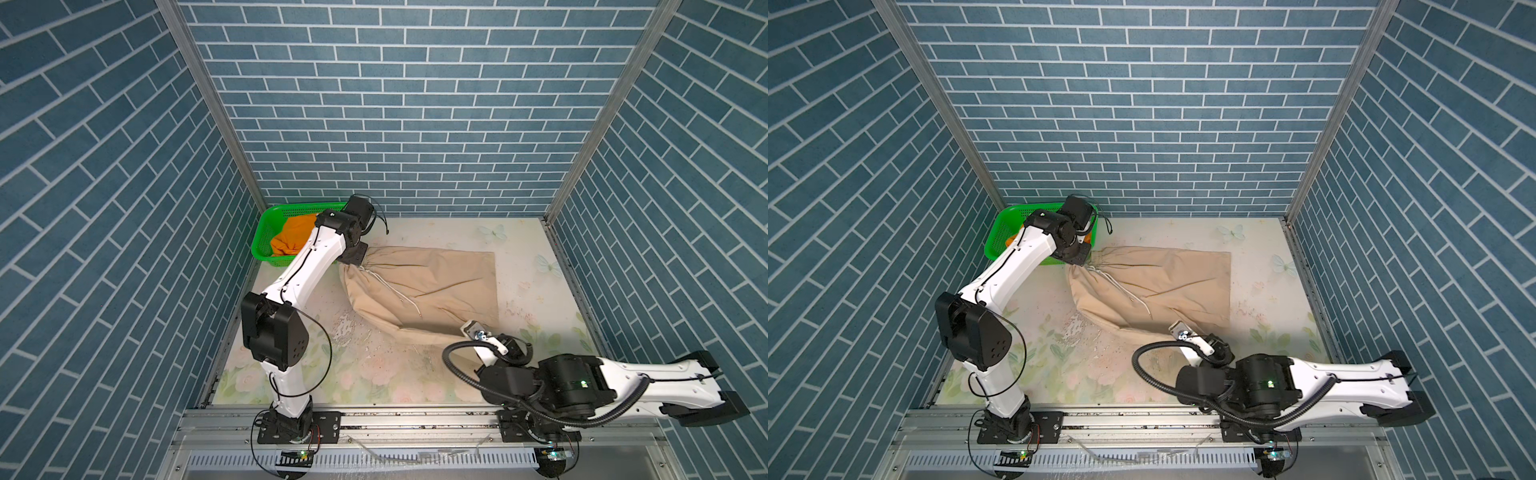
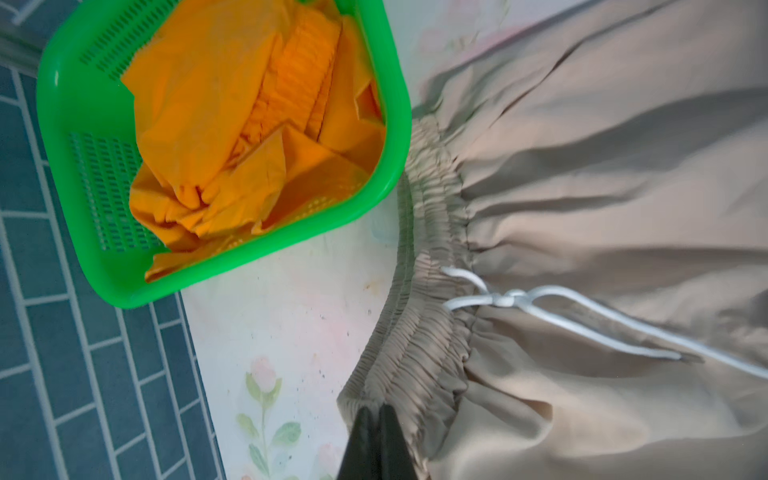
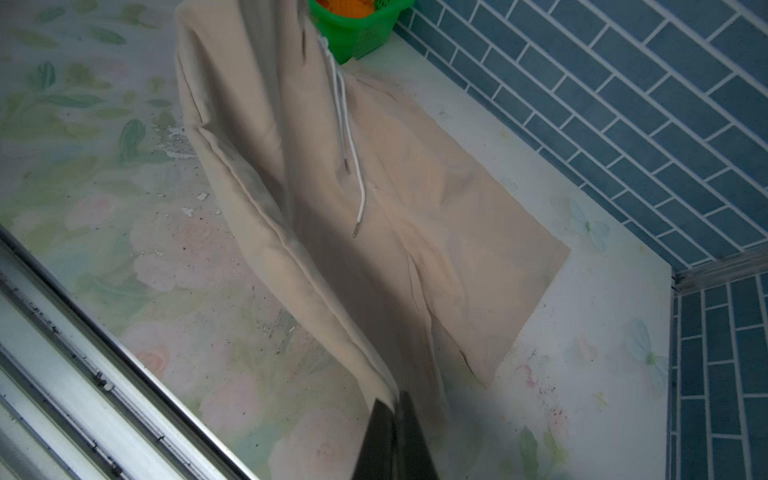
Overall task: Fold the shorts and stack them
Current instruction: 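Lift the shorts with both grippers, raising the leg hem toward the waistband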
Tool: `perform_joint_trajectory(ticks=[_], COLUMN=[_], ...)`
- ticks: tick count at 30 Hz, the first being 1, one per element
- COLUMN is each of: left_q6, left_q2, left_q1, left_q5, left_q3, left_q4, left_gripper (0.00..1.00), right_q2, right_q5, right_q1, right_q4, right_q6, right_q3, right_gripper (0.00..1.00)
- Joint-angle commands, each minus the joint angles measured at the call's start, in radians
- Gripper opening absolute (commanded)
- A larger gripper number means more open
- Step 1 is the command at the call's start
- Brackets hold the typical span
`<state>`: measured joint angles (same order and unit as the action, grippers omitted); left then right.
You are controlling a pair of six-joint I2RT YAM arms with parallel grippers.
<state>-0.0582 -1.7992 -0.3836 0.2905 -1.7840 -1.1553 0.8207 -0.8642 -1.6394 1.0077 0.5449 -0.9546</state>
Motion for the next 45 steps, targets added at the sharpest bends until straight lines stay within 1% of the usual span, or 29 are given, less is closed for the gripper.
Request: perform_joint_trajectory(ticks=[1, 3, 9, 13, 17, 20, 22, 25, 28, 30, 32, 35, 39, 41, 44, 45], left_q6=[-0.043, -0.058, -0.122, -0.166, -0.213, -0.243, -0.266, -0.281, -0.276, -0.273, -0.27, -0.268, -0.233, -0.214, -0.181, -0.173], left_q2=[0.081, 0.121, 0.284, 0.42, 0.56, 0.637, 0.664, 0.68, 0.657, 0.621, 0.59, 0.567, 0.539, 0.514, 0.464, 0.445], left_q1=[0.003, 0.002, -0.006, -0.016, -0.023, -0.029, -0.035, -0.052, -0.051, -0.052, -0.052, -0.043, 0.026, 0.065, 0.124, 0.142], left_q5=[0.045, 0.029, -0.022, -0.009, -0.019, -0.044, -0.04, -0.04, -0.031, -0.01, 0.003, 0.016, -0.021, -0.032, -0.067, -0.07], left_q3=[0.053, 0.091, 0.282, 0.409, 0.516, 0.584, 0.589, 0.569, 0.543, 0.524, 0.512, 0.508, 0.506, 0.509, 0.513, 0.509], left_q4=[-0.052, -0.055, -0.036, -0.058, -0.096, -0.122, -0.158, -0.191, -0.196, -0.2, -0.2, -0.179, -0.161, -0.157, -0.138, -0.135], left_gripper=[0.0, 0.0, 0.0, 0.0, 0.0, 0.0, 0.0, 0.0, 0.0, 0.0, 0.0, 0.0, 0.0, 0.0, 0.0, 0.0], right_q2=[-0.049, -0.052, -0.091, -0.094, -0.072, -0.098, -0.118, -0.142, -0.164, -0.169, -0.153, -0.071, 0.039, 0.092, 0.208, 0.253], right_q5=[-0.129, -0.152, -0.185, -0.19, -0.173, -0.118, -0.104, -0.118, -0.098, -0.031, 0.097, 0.299, 0.613, 0.72, 0.879, 0.902], right_q1=[0.004, 0.007, 0.013, 0.013, 0.012, 0.014, 0.014, 0.019, 0.066, 0.153, 0.277, 0.482, 0.768, 0.88, 1.041, 1.083], right_q4=[0.101, 0.138, 0.104, 0.071, 0.091, 0.055, 0.045, 0.022, -0.062, -0.135, -0.188, -0.261, -0.323, -0.342, -0.34, -0.35], right_q6=[-0.037, -0.022, -0.021, -0.079, -0.125, -0.184, -0.204, -0.238, -0.333, -0.405, -0.454, -0.52, -0.582, -0.617, -0.632, -0.635], right_q3=[-0.034, -0.052, -0.06, -0.086, -0.126, -0.14, -0.147, -0.138, -0.111, -0.084, -0.068, -0.049, -0.08, -0.106, -0.168, -0.184], right_gripper=[0.0, 0.0, 0.0, 0.0, 0.0, 0.0, 0.0, 0.0, 0.0, 0.0, 0.0, 0.0, 0.0, 0.0, 0.0, 0.0])
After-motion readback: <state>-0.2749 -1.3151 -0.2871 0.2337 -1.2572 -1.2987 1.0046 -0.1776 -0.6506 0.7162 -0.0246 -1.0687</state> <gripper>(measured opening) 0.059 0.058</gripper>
